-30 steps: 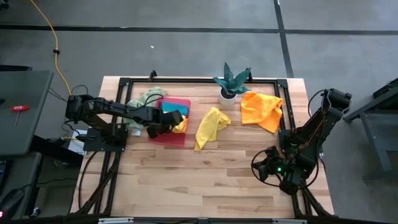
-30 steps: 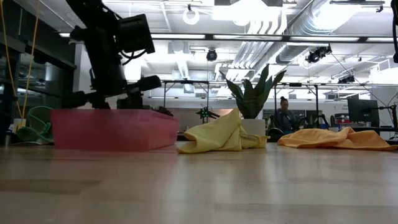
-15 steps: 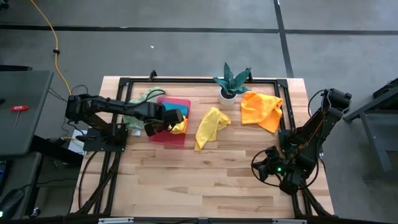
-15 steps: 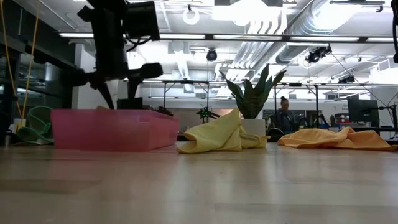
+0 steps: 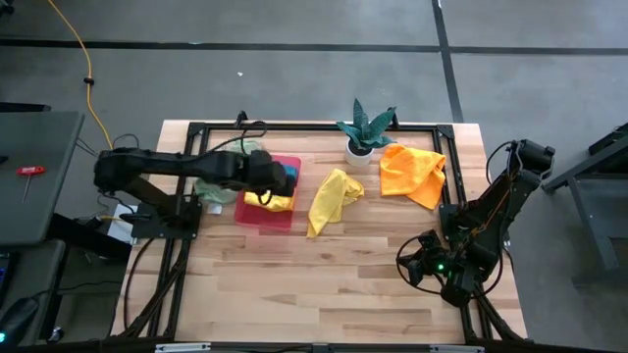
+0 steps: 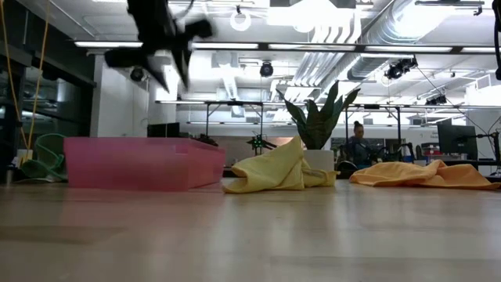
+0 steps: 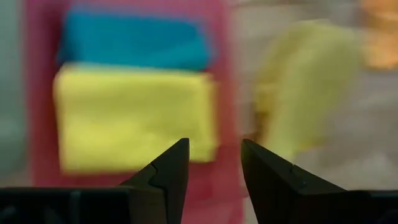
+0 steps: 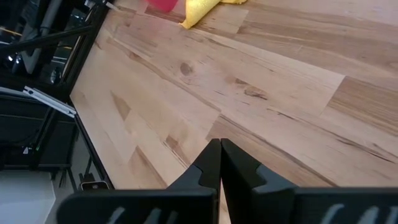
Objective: Fold microfiber towels
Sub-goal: Fold the orange microfiber cloth
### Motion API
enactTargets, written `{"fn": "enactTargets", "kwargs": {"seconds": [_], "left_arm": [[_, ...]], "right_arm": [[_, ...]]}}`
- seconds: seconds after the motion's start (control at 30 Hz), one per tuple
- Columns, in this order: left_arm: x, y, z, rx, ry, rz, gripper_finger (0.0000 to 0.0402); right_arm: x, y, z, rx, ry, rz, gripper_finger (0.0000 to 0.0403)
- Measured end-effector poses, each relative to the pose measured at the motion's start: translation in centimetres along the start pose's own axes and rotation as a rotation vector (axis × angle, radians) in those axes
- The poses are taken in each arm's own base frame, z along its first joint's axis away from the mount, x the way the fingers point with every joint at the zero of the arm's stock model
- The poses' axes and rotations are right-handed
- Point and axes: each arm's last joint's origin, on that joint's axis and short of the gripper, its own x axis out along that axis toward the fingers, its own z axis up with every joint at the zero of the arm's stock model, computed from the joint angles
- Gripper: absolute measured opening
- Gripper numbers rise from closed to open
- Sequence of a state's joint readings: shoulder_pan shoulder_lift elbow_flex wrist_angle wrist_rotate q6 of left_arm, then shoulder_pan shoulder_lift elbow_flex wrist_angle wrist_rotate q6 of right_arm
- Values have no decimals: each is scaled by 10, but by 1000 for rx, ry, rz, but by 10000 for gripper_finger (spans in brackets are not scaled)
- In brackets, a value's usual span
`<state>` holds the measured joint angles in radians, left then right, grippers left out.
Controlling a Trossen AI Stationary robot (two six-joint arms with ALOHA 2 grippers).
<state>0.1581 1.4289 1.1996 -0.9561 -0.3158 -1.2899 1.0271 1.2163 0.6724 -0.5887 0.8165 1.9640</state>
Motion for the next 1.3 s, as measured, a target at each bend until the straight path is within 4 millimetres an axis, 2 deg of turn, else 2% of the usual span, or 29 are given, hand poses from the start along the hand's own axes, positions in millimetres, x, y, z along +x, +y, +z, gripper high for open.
{"fn": "enactTargets", "kwargs": {"seconds": [0.1, 0.2, 0.37, 0.47, 0.53, 0.63, 0.73, 0.87, 1.07, 1.3], "left_arm": [[-33, -7, -12, 218, -130, -158, 133], [-70, -13, -33, 373, -241, -356, 133], [-123, -28, -78, 542, -330, -775, 127], [-142, -31, -105, 710, -372, -978, 114], [-149, -34, -119, 826, -419, -1045, 104], [-156, -32, -130, 927, -449, -1100, 96], [-164, -35, -134, 852, -481, -1153, 94], [-172, -36, -133, 774, -455, -1242, 95], [-171, -39, -125, 817, -539, -1219, 96], [-160, -35, -121, 968, -576, -1098, 94]], "right_arm": [[0, 0, 0, 0, -1, -1, 0], [1, 0, 1, 3, -5, 0, 0], [4, 1, 4, 4, -26, -7, 0], [6, 3, 6, -20, -38, -4, 0], [7, 4, 7, -40, -41, -3, 0], [8, 6, 7, -78, -37, 14, 0], [7, 10, 7, -112, -49, 44, 0], [-1, 17, 17, -132, -125, 119, 0], [-17, 28, 55, -205, -259, 193, 0], [-24, 28, 106, -313, -246, 217, 0]]}}
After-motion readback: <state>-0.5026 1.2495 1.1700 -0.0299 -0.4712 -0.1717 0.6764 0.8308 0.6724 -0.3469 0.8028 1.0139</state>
